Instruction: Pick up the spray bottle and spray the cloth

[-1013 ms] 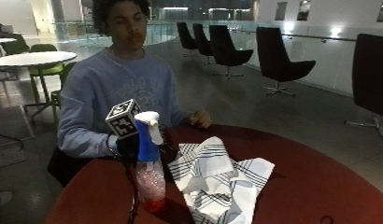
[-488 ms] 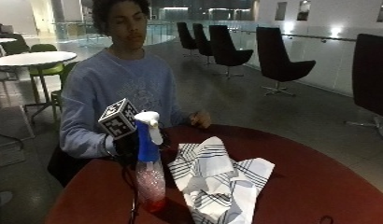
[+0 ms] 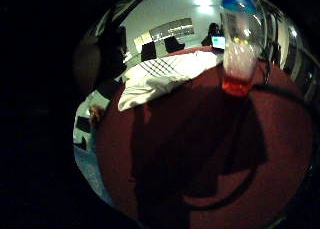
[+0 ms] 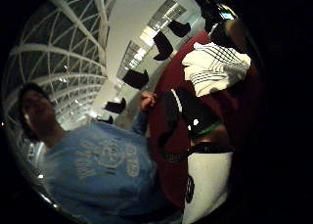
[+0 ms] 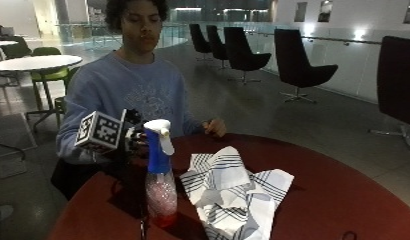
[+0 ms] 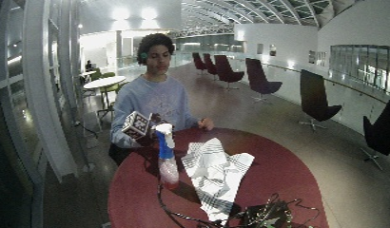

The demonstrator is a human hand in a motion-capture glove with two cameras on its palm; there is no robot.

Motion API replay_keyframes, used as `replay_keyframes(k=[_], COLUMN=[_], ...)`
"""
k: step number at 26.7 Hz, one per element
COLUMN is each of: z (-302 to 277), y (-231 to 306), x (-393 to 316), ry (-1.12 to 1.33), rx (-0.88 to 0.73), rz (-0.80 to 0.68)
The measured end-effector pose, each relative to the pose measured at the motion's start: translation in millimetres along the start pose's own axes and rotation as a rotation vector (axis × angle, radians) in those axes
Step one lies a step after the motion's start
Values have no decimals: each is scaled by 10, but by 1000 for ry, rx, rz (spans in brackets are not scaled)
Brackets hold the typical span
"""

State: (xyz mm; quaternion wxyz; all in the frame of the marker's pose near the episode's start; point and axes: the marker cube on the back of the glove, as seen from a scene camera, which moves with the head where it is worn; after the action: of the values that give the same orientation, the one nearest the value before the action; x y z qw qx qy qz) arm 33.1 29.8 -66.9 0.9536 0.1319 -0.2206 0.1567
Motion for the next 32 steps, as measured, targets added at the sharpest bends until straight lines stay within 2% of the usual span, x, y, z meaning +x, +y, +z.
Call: replay_keyframes(k=[4, 8, 20, 32], z=[-289, -459, -520, -428], y=[78, 76, -611, -1177], x=[198, 363, 832, 1205], ry=[-218, -296, -217, -264], rx=[63, 117, 148, 265], rz=[166, 247, 431, 503])
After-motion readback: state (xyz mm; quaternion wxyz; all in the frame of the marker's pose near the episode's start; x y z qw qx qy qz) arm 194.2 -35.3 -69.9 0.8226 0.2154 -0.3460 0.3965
